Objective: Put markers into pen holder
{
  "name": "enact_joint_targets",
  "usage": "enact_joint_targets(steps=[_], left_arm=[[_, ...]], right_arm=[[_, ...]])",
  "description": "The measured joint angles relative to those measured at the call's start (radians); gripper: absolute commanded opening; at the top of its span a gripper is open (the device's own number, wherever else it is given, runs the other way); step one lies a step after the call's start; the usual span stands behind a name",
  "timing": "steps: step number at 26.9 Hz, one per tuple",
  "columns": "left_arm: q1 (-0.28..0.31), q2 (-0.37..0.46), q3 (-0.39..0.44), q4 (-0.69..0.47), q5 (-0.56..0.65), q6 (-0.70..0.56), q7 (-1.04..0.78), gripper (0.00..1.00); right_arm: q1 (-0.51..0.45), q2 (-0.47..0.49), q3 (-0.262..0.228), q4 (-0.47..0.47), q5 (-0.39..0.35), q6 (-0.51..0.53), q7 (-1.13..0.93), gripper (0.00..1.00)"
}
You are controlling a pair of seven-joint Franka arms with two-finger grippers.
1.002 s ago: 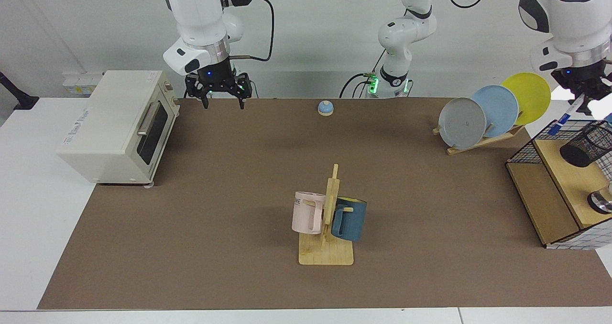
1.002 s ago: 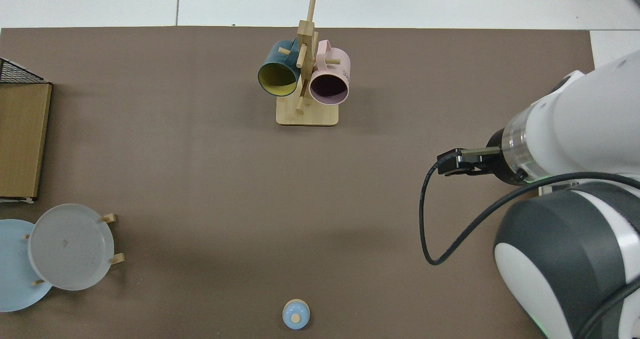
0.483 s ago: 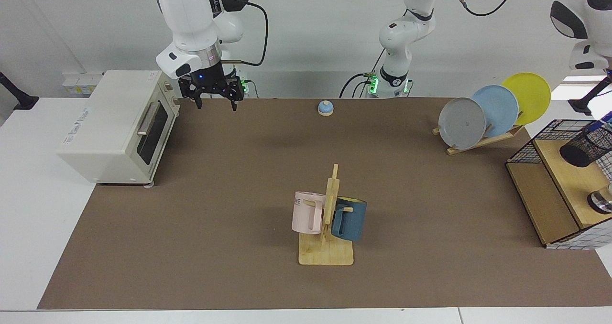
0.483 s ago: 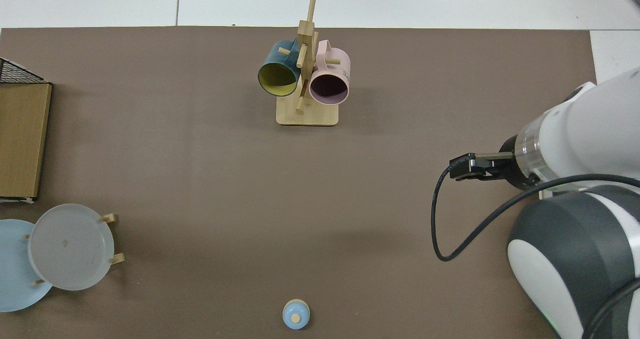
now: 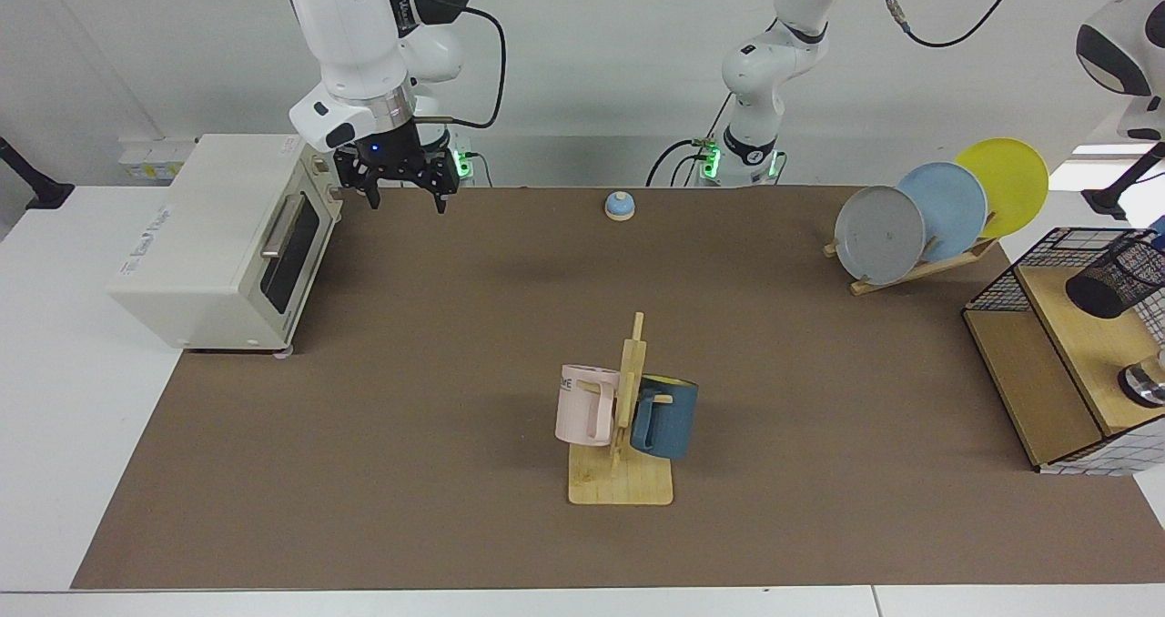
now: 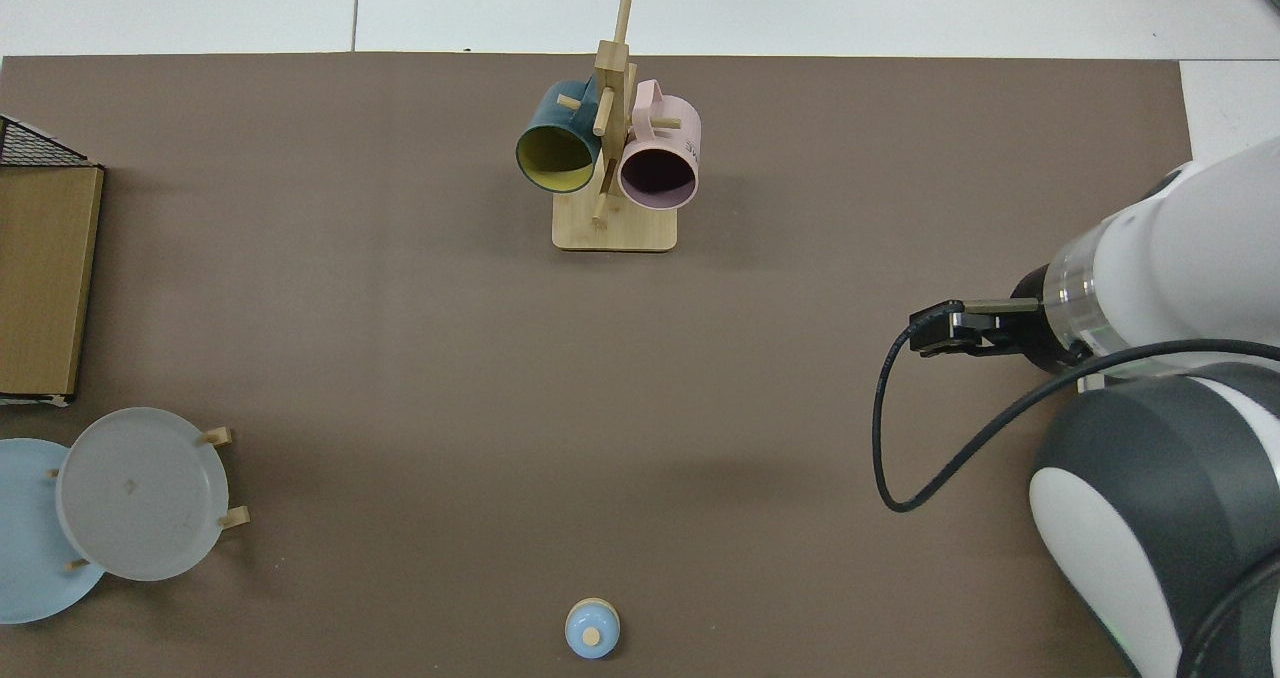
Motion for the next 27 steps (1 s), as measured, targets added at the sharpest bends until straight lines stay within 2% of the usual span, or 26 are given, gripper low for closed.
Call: enact_joint_targets(steps=[8, 27], left_arm=[[0.028, 0.024, 0.003, 0.003, 0.012, 0.031, 0.035, 0.00], [0.028, 0.045, 0.000, -0.010, 0.015, 0.041, 0.070, 0.00]], right_arm=[[-0.003, 0.000, -0.001, 0.000, 0.002, 0.000, 0.000, 1.00], [-0.014, -0.005, -0.001, 0.000, 0.002, 0.002, 0.000, 1.00]])
